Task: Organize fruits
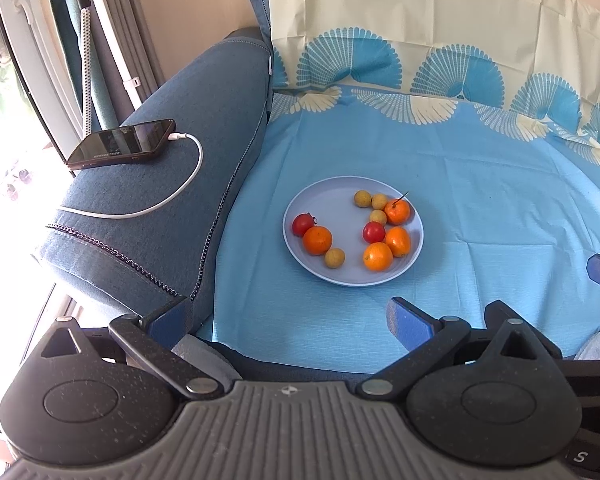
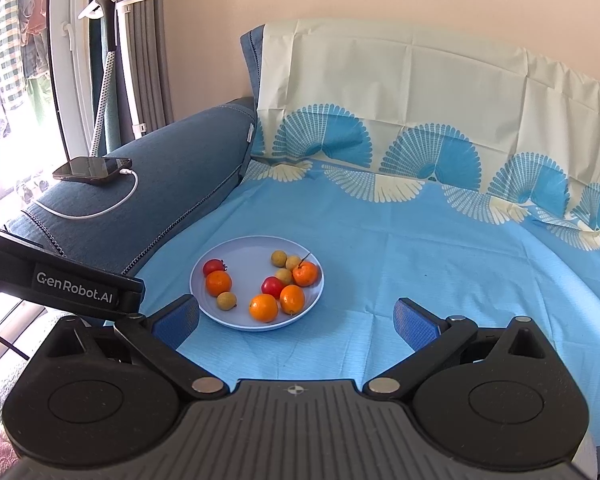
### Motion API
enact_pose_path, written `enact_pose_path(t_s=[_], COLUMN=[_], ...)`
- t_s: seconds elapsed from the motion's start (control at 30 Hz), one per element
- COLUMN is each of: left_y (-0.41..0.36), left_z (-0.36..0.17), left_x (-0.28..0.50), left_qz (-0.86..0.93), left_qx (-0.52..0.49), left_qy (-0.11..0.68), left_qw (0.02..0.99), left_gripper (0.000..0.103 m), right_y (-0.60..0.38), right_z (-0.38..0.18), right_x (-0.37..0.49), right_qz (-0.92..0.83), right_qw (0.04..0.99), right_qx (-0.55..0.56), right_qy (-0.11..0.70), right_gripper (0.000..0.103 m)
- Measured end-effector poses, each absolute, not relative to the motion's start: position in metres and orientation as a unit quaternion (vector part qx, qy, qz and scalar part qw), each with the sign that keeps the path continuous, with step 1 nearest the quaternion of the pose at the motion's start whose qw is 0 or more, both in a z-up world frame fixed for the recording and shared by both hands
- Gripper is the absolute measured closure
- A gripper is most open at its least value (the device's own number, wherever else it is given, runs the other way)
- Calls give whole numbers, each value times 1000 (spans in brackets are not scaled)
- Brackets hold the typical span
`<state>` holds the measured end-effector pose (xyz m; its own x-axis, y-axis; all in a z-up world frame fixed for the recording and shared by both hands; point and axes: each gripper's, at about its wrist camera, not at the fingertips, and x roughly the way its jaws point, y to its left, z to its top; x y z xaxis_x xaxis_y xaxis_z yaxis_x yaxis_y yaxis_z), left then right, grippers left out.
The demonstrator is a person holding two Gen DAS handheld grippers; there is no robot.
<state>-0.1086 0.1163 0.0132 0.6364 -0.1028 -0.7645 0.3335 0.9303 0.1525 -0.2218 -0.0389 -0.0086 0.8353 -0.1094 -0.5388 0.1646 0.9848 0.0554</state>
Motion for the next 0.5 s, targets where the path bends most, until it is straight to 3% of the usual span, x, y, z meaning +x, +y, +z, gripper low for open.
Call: enact_pose_path(t_s=[0.5], left_y=[116], left_z=[10], left_x=[-105], left_qz=[-118], left_qx=[142], left_qy=[412], left_qw=[892], left_gripper=[0], right_y=[-40], right_z=[-12], right_x=[-222], right_qz=[-73], right_qw=[956], right_qx=[53], right_qy=[281], right_gripper=[1])
